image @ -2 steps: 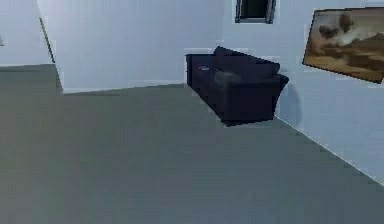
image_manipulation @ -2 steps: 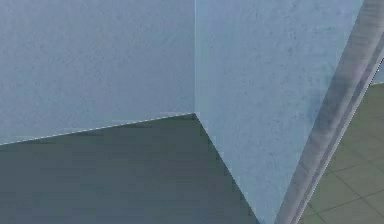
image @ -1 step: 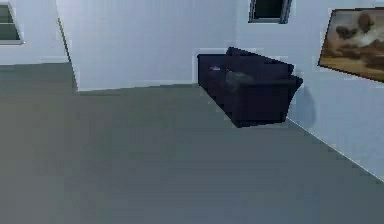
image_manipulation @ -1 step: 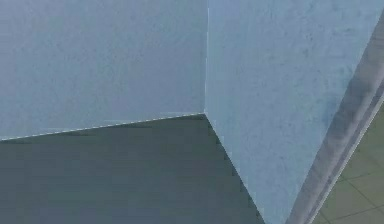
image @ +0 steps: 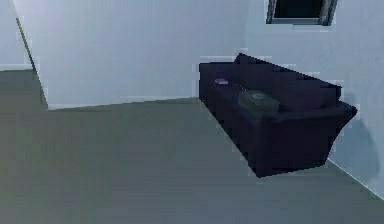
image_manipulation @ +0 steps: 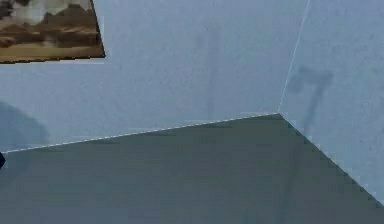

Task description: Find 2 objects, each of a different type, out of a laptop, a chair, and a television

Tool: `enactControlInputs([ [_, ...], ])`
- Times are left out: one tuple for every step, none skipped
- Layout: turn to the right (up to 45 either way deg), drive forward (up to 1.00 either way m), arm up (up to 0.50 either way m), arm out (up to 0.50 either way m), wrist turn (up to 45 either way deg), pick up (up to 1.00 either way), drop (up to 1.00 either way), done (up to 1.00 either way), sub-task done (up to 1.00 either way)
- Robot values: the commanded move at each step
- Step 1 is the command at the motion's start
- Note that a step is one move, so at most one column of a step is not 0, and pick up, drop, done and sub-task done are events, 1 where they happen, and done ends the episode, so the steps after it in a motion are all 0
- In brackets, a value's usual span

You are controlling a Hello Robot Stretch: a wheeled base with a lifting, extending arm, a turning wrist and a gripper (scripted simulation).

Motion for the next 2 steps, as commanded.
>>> enactControlInputs([
  [0.0,1.0,0.0,0.0,0.0,0.0,0.0,0.0,0.0],
  [0.0,0.95,0.0,0.0,0.0,0.0,0.0,0.0,0.0],
])
